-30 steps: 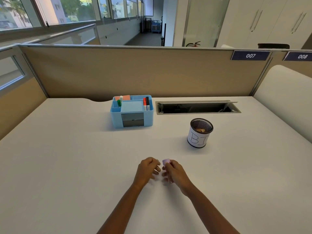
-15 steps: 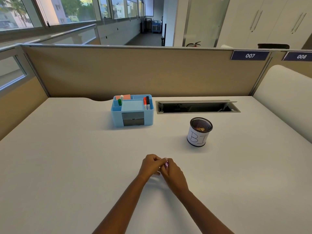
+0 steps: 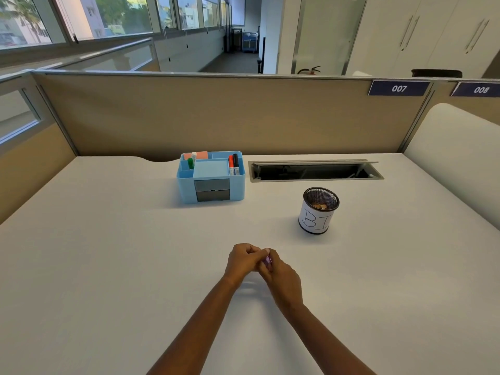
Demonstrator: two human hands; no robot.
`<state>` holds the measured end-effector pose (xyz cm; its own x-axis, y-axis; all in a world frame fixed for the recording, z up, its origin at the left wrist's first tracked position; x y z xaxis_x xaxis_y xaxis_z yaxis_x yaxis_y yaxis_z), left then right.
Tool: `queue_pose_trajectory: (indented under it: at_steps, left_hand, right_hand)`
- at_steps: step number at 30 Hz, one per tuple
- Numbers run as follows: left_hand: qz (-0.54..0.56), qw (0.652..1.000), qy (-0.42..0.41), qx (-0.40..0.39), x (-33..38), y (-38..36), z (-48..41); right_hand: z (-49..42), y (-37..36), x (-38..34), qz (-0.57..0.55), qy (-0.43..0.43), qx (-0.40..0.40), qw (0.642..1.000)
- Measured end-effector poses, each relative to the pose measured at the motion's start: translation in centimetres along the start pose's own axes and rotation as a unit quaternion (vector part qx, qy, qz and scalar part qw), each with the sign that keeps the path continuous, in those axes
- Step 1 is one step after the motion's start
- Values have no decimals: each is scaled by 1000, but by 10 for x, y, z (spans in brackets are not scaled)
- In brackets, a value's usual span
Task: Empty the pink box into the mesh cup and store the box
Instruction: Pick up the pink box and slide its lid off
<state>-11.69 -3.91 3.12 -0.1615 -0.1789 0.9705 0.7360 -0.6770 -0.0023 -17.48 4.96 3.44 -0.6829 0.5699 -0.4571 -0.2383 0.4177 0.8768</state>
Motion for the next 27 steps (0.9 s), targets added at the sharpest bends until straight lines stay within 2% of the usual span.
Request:
queue_pose_trajectory:
  at_steps: [4, 8, 11, 15, 18, 21, 27]
  left_hand:
    - [30, 999, 24, -10, -5, 4, -2]
    - [48, 997, 40, -52, -7, -2, -1]
    - [55, 995, 42, -73, -8, -5, 0]
    - [59, 995, 41, -75, -10, -5, -1]
    - [68, 995, 38, -64, -11, -4, -2]
    - [92, 993, 47, -57, -11, -6, -2]
    - [109, 989, 75, -63, -12, -11, 0]
  right_hand:
    - [-4, -12, -2, -100, -2, -90, 991]
    - [3, -29, -7, -292, -66, -216, 929]
    - [6, -30, -7, -334, -87, -239, 908]
    - [4, -28, -3, -303, -93, -221, 922]
    - [0, -24, 0, -257, -91, -175, 946]
    - [-3, -14, -2, -206, -61, -114, 970]
    - [-4, -4, -6, -92, -4, -74, 993]
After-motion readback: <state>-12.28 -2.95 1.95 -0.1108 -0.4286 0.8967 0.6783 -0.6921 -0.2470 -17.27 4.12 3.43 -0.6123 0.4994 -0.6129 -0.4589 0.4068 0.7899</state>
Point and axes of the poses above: each hand's wrist, its own z-axis away from the middle knuckle, its own y-axis out of the back of the hand, x = y × z, the point moved 10 cm from there along -z, towards the middle knuckle, and after that the axes turned 14 degrees about z, right-handed, at the moved point
